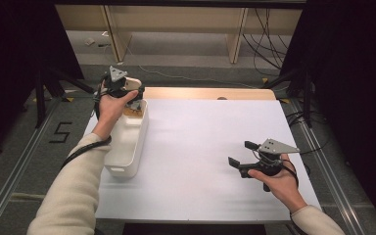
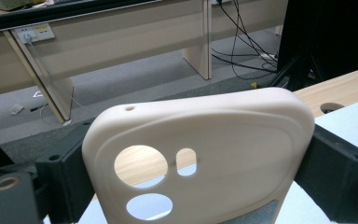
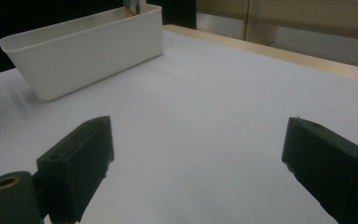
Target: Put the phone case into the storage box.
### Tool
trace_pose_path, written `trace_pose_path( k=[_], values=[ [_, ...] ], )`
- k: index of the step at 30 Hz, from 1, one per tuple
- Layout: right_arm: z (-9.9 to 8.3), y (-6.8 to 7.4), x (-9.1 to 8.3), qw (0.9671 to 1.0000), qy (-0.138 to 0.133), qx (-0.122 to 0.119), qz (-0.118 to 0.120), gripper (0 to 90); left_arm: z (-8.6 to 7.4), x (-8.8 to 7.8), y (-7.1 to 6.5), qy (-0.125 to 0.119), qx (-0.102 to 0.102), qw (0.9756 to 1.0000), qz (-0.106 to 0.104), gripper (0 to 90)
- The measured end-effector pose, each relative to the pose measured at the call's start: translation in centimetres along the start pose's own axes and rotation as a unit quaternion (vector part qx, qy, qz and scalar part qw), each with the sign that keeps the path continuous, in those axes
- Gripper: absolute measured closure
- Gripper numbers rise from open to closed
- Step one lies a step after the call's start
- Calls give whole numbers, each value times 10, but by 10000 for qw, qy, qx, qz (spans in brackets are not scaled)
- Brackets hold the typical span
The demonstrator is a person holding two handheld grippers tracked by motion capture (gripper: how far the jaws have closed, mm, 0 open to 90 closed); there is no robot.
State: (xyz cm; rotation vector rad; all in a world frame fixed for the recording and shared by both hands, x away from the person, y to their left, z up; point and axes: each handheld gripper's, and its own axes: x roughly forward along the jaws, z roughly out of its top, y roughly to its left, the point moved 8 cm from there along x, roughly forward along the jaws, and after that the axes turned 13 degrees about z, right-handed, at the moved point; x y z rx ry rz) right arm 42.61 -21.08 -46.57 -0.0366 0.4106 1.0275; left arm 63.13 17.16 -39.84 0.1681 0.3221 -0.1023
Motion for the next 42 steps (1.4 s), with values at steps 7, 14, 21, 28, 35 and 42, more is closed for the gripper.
trace_pose_path(
  k=[7, 14, 21, 28, 35, 42],
  values=[
    [0, 0, 0, 10000, 17, 6, 10, 97, -3, 2, 0, 29, -10, 10000, 4, 96],
    [0, 0, 0, 10000, 18, -2, 10, 96, -5, 3, -1, 62, -24, 10000, 13, 95],
    [-1, 1, 0, 10000, 25, 12, 18, 96, -7, 6, -1, 101, -16, 9999, 17, 95],
    [-1, 1, 1, 10000, 31, 12, 22, 97, -8, 8, -2, 133, -10, 9999, 25, 94],
    [-1, 1, 1, 10000, 36, 14, 21, 97, -10, 9, -2, 169, -8, 9999, 32, 94],
    [-1, 1, 1, 10000, 37, 17, 25, 97, -13, 11, -2, 202, -18, 9998, 32, 93]
  ],
)
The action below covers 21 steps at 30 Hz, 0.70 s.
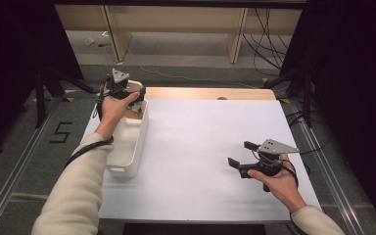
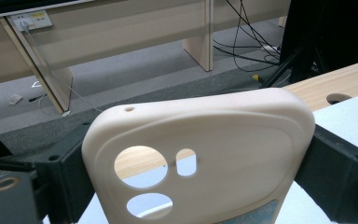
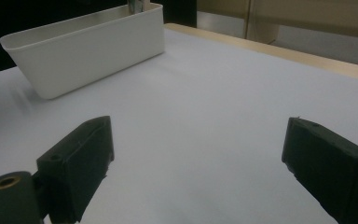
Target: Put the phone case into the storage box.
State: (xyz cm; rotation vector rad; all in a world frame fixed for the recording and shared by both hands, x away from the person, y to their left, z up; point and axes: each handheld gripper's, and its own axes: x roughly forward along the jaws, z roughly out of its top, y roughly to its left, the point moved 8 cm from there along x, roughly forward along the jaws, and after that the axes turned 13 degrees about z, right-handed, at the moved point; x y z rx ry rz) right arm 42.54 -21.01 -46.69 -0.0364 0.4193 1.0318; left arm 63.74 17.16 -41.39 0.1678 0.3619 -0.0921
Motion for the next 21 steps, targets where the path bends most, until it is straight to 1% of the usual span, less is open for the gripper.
trace_pose_path(
  k=[9, 21],
  values=[
    [0, 0, 0, 10000, 8, 8, 2, 99, -1, 1, -1, 21, -4, 10000, -1, 93],
    [0, 0, 1, 10000, 7, 5, 12, 99, -5, 4, -1, 113, -1, 9999, 4, 92]
  ],
)
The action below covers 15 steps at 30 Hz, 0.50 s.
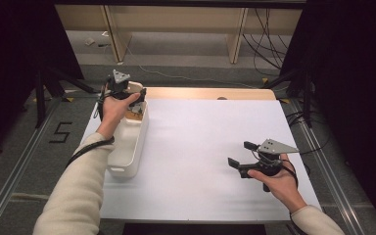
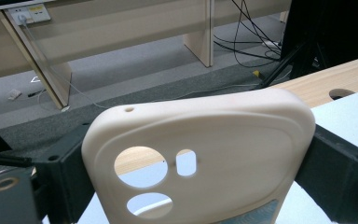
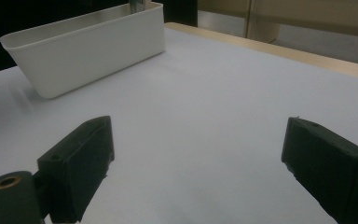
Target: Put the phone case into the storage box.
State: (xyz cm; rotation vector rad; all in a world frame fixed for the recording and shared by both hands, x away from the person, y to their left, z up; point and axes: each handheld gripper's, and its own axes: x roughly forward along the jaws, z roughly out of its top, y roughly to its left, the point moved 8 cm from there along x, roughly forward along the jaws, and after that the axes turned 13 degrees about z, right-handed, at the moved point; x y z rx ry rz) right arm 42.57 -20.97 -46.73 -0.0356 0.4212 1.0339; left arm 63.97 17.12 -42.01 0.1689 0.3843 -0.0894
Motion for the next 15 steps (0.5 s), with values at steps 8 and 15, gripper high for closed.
trace_pose_path(
  k=[8, 15],
  values=[
    [0, 0, 0, 10000, 1, 1, 8, 99, -2, 2, 0, 99, 19, 9999, -3, 90],
    [0, 0, 0, 10000, -1, 3, 5, 101, -4, 4, -1, 159, 17, 9999, 2, 87]
  ],
)
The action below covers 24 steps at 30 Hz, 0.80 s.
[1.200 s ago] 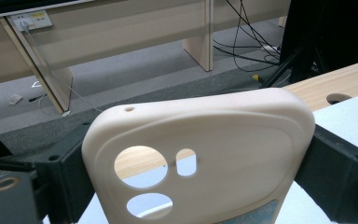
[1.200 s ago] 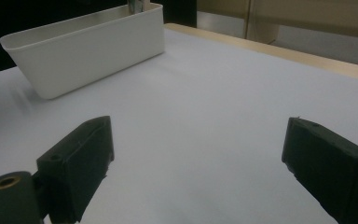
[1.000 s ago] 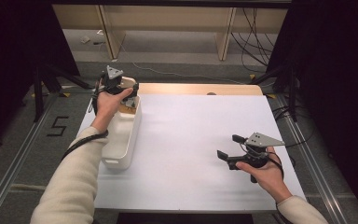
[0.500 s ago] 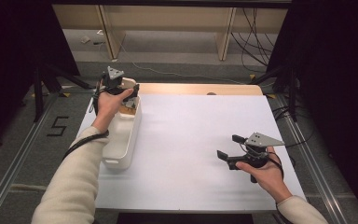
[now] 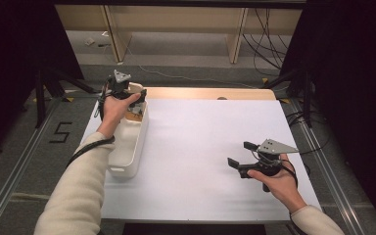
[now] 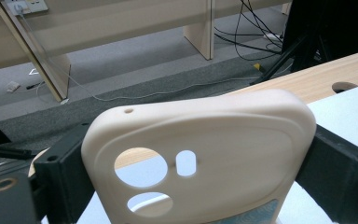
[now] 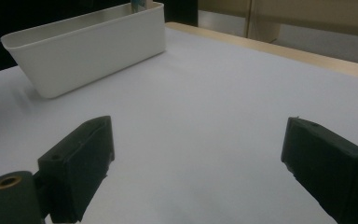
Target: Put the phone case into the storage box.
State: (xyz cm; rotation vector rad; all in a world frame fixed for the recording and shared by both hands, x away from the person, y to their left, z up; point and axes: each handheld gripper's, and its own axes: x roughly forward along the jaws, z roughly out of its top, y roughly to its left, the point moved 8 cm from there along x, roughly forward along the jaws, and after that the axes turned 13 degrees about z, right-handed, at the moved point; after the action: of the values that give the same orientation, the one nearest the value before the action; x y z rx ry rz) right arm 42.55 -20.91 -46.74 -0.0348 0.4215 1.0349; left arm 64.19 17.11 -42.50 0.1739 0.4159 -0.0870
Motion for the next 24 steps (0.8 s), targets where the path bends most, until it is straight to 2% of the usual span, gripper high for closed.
trace_pose_path(
  k=[11, 24],
  values=[
    [0, 0, 0, 10000, 15, -3, 1, 101, -11, 7, -1, 202, 57, 9998, 9, 83],
    [-1, 0, 0, 10000, 23, 7, -13, 101, -9, 9, -1, 287, 42, 9996, 6, 51]
  ],
)
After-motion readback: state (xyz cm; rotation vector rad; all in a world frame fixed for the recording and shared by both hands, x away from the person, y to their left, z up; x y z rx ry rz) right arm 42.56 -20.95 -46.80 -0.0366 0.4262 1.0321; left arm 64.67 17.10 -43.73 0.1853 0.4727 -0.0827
